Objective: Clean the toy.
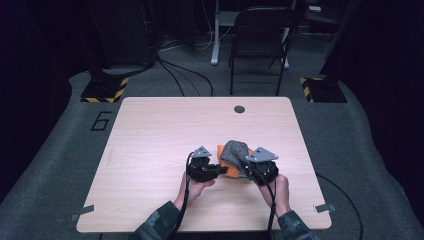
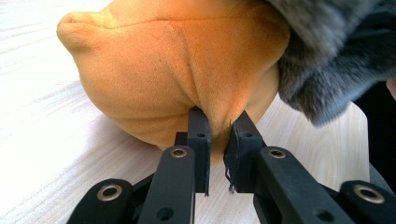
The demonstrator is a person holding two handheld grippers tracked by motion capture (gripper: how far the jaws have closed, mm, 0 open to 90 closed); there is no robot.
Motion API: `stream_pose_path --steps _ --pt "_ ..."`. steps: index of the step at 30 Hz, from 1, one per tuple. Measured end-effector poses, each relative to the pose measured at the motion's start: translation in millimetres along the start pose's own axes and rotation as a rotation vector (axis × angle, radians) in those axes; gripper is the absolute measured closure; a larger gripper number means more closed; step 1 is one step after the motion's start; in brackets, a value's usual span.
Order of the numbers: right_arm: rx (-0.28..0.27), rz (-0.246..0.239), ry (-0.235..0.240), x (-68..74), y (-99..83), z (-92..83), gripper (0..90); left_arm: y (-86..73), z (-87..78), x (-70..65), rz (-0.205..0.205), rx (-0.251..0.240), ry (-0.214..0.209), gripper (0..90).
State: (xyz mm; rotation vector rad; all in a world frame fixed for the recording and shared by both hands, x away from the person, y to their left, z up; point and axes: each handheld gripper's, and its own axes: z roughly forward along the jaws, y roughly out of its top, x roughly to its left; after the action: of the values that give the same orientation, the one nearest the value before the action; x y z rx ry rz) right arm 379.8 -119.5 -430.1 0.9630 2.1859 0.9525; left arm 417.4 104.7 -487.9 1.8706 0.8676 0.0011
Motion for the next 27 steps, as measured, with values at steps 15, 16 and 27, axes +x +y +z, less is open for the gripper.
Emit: stream_pose_path --steps 15,16,27 --pt "0.169 0.173 -0.099 -53.4 -45.1 31.5 73.9 -0.4 0.8 0.3 0.020 -0.003 -0.018 80.8" --pt "0.182 0.185 -0.106 -56.7 -49.4 35.9 73.9 -0.3 0.8 0.4 0.019 -0.004 -0.018 80.8" --pt "0.224 0.259 -0.097 -78.6 -54.0 31.0 73.8 -0.7 -0.2 0.7 0.006 -0.007 -0.012 80.4"
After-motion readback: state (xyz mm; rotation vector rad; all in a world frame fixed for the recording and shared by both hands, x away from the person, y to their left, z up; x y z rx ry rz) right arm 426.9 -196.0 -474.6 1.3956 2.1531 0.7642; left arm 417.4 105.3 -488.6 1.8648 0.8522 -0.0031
